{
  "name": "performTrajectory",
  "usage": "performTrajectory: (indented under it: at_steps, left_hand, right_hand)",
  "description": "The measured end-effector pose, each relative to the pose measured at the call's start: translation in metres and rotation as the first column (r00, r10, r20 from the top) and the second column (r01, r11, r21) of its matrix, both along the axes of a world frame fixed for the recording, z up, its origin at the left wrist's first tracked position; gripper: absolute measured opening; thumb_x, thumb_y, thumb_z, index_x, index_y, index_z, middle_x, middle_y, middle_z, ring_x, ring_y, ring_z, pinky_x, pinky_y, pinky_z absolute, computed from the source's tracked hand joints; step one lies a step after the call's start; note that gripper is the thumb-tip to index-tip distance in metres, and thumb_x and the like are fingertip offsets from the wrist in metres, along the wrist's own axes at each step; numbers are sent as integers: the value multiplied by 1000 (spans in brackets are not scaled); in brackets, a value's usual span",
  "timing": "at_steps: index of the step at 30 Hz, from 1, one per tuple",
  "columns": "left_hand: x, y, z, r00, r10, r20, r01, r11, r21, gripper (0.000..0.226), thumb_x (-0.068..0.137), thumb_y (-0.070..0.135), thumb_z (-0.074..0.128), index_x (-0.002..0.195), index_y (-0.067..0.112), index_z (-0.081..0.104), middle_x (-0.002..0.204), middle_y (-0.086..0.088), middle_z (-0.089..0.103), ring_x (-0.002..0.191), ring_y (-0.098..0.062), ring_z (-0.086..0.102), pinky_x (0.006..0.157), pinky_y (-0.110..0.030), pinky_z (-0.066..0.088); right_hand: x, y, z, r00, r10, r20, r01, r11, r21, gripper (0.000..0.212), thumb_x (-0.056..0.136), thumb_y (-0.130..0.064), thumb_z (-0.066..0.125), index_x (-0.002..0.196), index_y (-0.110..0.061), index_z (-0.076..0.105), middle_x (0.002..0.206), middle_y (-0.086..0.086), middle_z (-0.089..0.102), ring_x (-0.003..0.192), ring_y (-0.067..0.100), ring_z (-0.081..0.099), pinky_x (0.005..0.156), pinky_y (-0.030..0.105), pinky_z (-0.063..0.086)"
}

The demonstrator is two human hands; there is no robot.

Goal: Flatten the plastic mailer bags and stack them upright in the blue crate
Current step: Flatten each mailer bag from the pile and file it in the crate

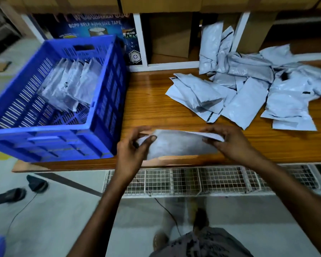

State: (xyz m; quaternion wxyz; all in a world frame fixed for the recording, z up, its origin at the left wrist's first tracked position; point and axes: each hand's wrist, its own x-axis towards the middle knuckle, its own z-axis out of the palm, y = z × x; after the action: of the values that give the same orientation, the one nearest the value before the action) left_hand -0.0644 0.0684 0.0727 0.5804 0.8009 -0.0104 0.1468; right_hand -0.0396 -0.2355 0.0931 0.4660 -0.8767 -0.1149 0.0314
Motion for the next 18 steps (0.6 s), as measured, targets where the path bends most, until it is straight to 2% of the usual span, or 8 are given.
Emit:
performTrajectory:
  at_steps: [3,5,6,8,10,12,16,18]
  left_hand:
    - [14,-3,-6,999,37,-7,-38,999,-5,24,93,22,77,115,29,71,105,13,74,86,0,65,74,-30,51]
    - [21,-5,-22,996,74,-43,-71,995,70,35,93,23,76,127,24,66,104,14,68,81,7,57,72,-29,45]
    - [22,-6,-32,994,102,-39,-97,989,114,44,93,25,75,134,21,60,111,11,66,91,8,56,80,-29,47]
    - [23,-7,-55,990,140,-16,-129,949,287,58,96,36,67,147,18,48,139,0,56,126,-9,51,105,-37,44]
    - [21,-15,-68,990,137,15,-127,863,489,61,99,43,51,153,15,42,156,-8,43,144,-25,38,114,-42,33]
    - [20,-31,-71,999,43,28,-51,766,641,57,104,38,42,154,9,41,162,-11,38,151,-29,31,117,-43,31]
    - [14,-55,-93,982,-71,-173,181,598,781,64,108,42,15,161,8,28,169,-8,21,158,-28,14,125,-47,24]
    - [13,-54,-102,982,-46,-182,177,554,814,65,108,43,12,161,9,27,169,-7,21,158,-27,16,125,-47,24]
  right_hand:
    - [16,9,0,993,-112,-43,115,990,77,20,83,-21,83,100,-25,73,92,-15,72,86,-2,68,73,23,48]
    - [22,16,-18,977,-201,-70,200,979,-27,30,82,-26,85,108,-22,70,100,-12,70,94,8,68,74,25,46]
    - [24,19,-28,970,-233,-68,224,967,-122,45,83,-30,84,122,-21,66,114,-6,68,106,15,65,81,27,46]
    - [21,29,-48,968,-250,3,238,918,-316,71,89,-38,76,150,-21,45,150,3,50,136,23,47,105,36,42]
    - [13,46,-63,958,-229,173,283,853,-439,71,97,-35,64,158,-21,30,165,4,29,150,24,27,121,45,27]
    - [7,70,-69,960,-121,252,239,821,-518,59,105,-28,50,159,-17,29,167,5,22,153,24,20,124,46,20]
    - [3,98,-93,998,31,52,11,754,-657,58,110,-36,23,162,-13,11,170,5,2,157,20,-2,127,42,6]
    - [5,92,-103,997,48,58,2,747,-665,59,110,-40,18,162,-13,8,170,5,1,157,18,-5,126,40,2]
